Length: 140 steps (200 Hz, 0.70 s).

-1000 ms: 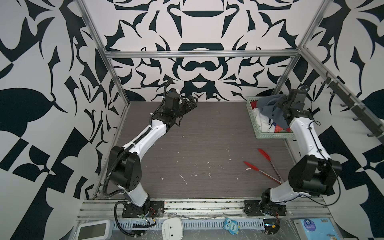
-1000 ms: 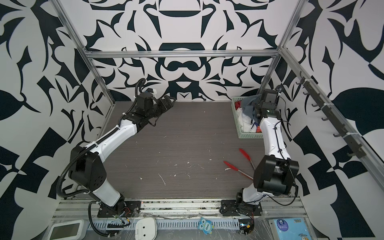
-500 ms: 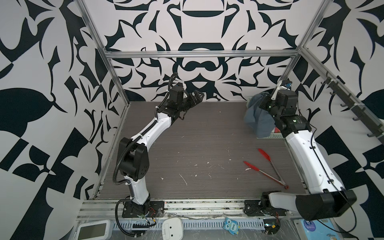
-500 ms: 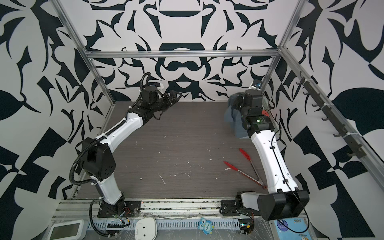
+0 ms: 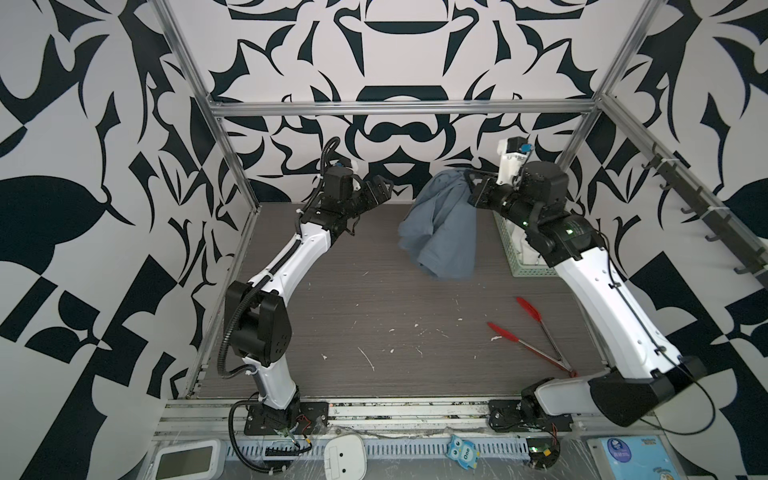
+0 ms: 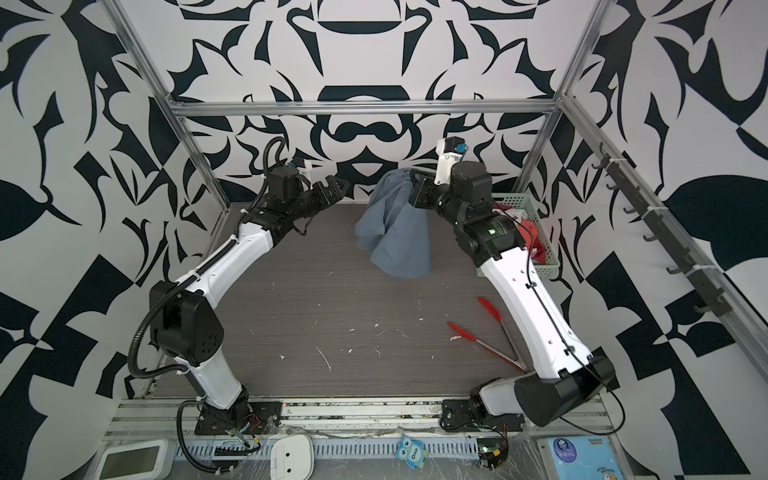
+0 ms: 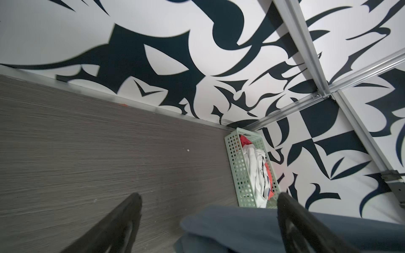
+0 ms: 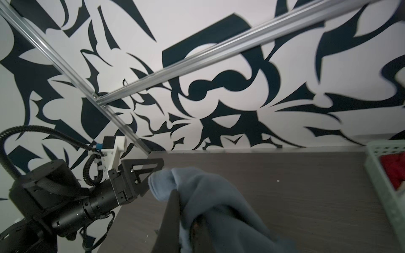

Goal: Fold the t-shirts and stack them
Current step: 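Lift the grey-blue t-shirt out of the basket and drop it on the table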

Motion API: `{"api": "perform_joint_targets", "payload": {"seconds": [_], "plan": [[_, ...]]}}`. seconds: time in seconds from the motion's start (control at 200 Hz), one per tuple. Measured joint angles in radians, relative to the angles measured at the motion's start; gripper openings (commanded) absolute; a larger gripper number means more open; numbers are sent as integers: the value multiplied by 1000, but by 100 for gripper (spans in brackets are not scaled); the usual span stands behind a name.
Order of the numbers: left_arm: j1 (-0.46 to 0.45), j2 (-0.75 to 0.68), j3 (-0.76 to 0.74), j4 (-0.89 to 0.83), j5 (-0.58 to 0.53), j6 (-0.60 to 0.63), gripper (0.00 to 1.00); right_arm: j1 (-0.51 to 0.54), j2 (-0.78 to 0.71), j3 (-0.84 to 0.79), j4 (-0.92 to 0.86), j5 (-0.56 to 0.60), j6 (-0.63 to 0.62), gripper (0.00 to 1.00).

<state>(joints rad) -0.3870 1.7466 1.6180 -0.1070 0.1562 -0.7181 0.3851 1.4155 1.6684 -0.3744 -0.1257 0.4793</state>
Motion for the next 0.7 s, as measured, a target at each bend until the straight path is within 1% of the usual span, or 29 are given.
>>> {"api": "perform_joint_targets", "payload": {"seconds": [0.17,0.22,0.25,0.27,0.325,0.355,0.405,0.445,0.48,0.49,0.535,0.625,0.7], "plan": [[9,-51,-10,-36,-34,47,99,8,106,-1,6,-13,42,0],[9,-59,-16,-42,-39,58,99,8,145,0,6,-8,42,9],[9,-62,-23,-48,-41,63,99,8,173,2,5,1,41,19],[9,-63,-27,-54,-41,65,99,8,193,6,1,10,43,23],[9,-63,-38,-63,-42,69,99,7,252,24,-11,37,34,27],[9,-63,-45,-72,-42,72,99,7,285,32,-17,56,38,30],[9,-63,-60,-88,-42,77,99,7,335,38,-27,90,43,47],[9,-61,-69,-103,-42,81,99,7,362,38,-38,112,46,70],[9,-57,-74,-116,-41,84,99,6,383,38,-53,131,41,83],[9,-56,-74,-120,-41,84,99,6,387,38,-56,135,39,86],[8,-47,-74,-132,-39,87,99,4,400,38,-78,156,36,88],[1,-23,-73,-158,-37,97,99,2,396,38,-109,194,37,88],[-9,6,-68,-182,-37,113,99,2,378,38,-130,218,46,86]]}}
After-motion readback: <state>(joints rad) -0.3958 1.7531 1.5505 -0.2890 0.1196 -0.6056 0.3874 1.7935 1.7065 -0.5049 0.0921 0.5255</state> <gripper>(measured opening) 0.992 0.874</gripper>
